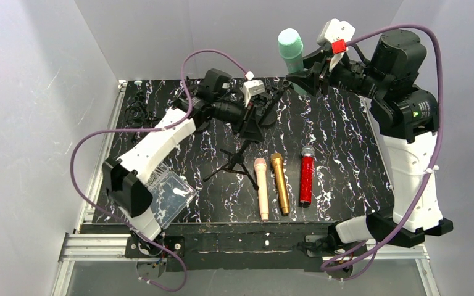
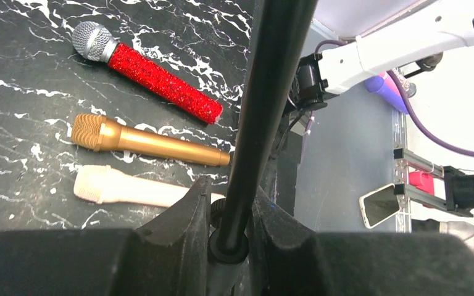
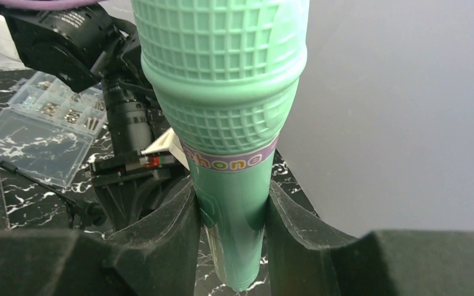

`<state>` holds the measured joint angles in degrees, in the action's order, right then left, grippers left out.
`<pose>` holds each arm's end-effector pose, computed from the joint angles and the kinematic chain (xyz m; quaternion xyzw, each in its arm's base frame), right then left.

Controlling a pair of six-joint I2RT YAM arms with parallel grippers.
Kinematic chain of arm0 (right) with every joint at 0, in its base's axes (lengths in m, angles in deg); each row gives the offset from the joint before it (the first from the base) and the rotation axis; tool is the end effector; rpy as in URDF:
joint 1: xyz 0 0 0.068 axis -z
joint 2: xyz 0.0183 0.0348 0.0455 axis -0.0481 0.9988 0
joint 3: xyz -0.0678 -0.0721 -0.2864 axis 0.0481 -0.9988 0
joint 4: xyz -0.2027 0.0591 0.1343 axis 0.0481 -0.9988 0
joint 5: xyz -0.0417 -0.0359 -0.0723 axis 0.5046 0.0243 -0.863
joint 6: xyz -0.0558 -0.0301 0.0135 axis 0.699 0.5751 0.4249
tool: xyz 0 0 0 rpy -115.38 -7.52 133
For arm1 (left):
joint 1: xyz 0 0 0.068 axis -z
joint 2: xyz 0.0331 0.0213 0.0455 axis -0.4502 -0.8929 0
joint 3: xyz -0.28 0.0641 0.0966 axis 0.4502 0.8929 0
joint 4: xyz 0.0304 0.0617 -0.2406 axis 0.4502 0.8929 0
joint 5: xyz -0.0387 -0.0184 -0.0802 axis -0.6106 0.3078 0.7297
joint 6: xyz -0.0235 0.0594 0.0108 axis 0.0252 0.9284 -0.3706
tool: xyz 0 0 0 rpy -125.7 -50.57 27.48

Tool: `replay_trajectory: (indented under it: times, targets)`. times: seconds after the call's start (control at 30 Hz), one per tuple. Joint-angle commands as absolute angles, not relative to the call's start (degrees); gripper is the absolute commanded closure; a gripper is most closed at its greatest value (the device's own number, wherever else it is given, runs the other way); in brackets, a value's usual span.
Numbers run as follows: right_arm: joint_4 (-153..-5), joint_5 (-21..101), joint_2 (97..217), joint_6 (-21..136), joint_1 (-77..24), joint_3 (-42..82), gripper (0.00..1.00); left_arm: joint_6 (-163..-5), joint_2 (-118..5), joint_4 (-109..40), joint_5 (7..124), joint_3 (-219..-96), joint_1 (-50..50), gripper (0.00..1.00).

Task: Remove the microphone from the stand

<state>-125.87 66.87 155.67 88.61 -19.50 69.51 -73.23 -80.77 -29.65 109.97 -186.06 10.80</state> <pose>0.1773 0.1033 0.6085 -0.4597 0.5485 0.1975 0.6699 0.2984 -0.2802 0.4636 0.4941 0.5157 -0.5085 0.4811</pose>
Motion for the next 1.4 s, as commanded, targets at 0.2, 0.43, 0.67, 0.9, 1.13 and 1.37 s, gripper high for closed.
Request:
replay_trajectory:
  times: [0.2,0.43,0.67,0.9,1.13,1.37]
  targets:
    - [-121.0,73.5,154.8,82.0,-20.0,67.7,0.99,-68.1,-71.1,-22.9,109.6,-182.6,6.2,1.00]
    - [-119.7,72.5,149.5,76.0,-15.6,59.6,0.99,-70.9,-69.6,-25.0,107.7,-182.4,2.6,1.00]
    - [-116.9,69.9,142.6,66.2,-10.4,45.7,0.99,-71.5,-68.5,-25.4,105.3,-184.9,0.3,1.00]
    - [-115.4,60.8,136.2,59.4,-5.7,23.0,0.99,-74.1,-68.1,-25.7,104.4,-187.1,0.0,1.00]
    - [-114.9,60.7,134.2,58.9,0.0,11.8,0.99,-74.6,-67.4,-25.7,103.3,-187.3,0.1,1.00]
    - [-114.4,57.0,133.9,56.9,5.1,5.7,0.99,-78.1,-66.8,-24.4,100.7,-189.1,0.1,1.00]
